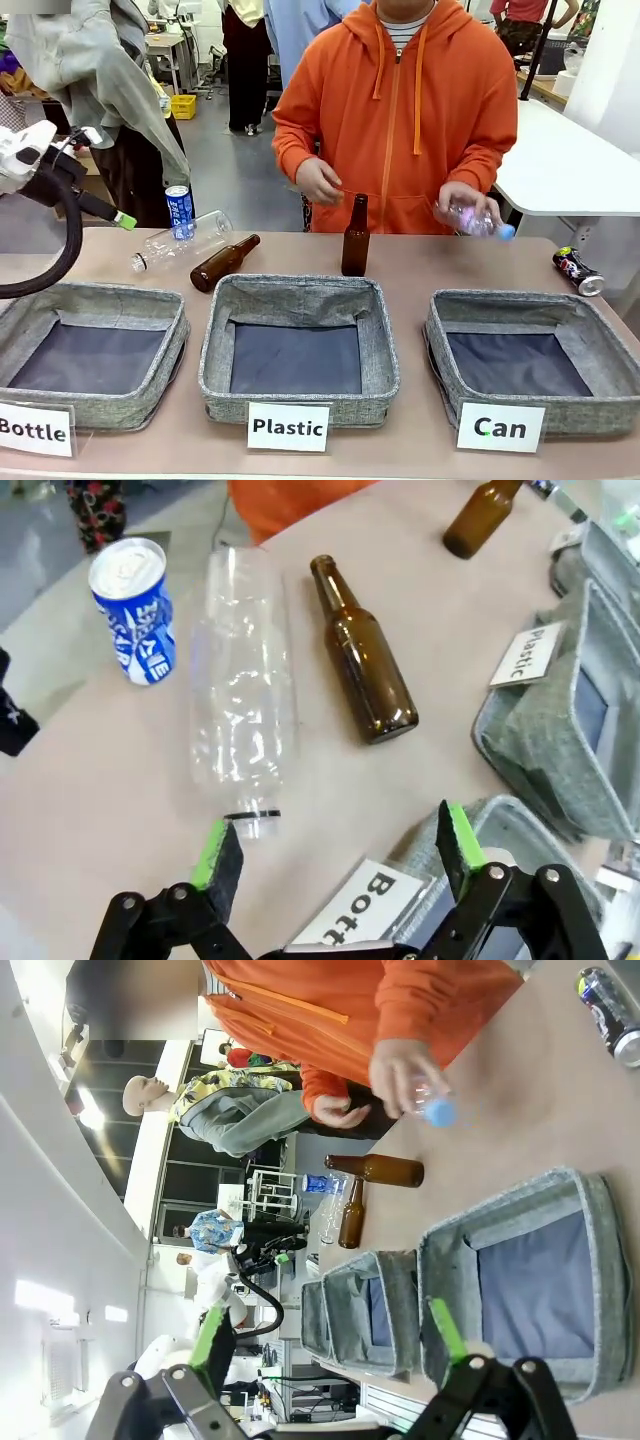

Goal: Sort the can waste into the basket.
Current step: Pick up the can waste from the table and place it in the right Fabric basket.

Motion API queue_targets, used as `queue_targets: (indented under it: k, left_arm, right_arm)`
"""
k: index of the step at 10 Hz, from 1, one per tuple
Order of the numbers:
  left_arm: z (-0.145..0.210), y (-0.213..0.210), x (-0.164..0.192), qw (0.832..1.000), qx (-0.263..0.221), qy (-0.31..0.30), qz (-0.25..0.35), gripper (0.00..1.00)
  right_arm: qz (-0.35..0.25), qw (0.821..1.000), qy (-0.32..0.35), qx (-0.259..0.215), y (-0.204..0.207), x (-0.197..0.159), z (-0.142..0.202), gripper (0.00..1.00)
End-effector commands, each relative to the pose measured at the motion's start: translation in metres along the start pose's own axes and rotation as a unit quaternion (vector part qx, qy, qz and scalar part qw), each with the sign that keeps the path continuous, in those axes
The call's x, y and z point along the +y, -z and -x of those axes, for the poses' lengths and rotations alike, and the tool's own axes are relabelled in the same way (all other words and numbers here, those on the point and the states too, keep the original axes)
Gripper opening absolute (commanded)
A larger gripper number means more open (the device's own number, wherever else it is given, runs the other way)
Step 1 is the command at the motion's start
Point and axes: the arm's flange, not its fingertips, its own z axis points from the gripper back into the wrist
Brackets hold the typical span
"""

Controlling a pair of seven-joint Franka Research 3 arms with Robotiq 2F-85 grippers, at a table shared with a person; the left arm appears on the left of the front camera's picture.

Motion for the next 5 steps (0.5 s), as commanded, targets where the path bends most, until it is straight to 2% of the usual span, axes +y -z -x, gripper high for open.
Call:
queue_targets:
  k: [1,4,5]
  left_arm:
    - [0.010,-0.024,0.001,0.999,-0.007,-0.028,0.024,1.00]
    - [0.009,-0.015,0.004,1.000,-0.005,-0.015,0.014,1.00]
    - [-0.015,-0.012,0.025,0.996,-0.042,0.068,0.031,1.00]
  right_arm:
    - [-0.011,1.000,-0.010,-0.005,0.001,0.001,-0.003,1.00]
    - [-0.011,1.000,-0.010,-0.005,0.001,0.001,-0.003,1.00]
    - [-0.011,1.000,-0.010,-0.005,0.001,0.001,-0.003,1.00]
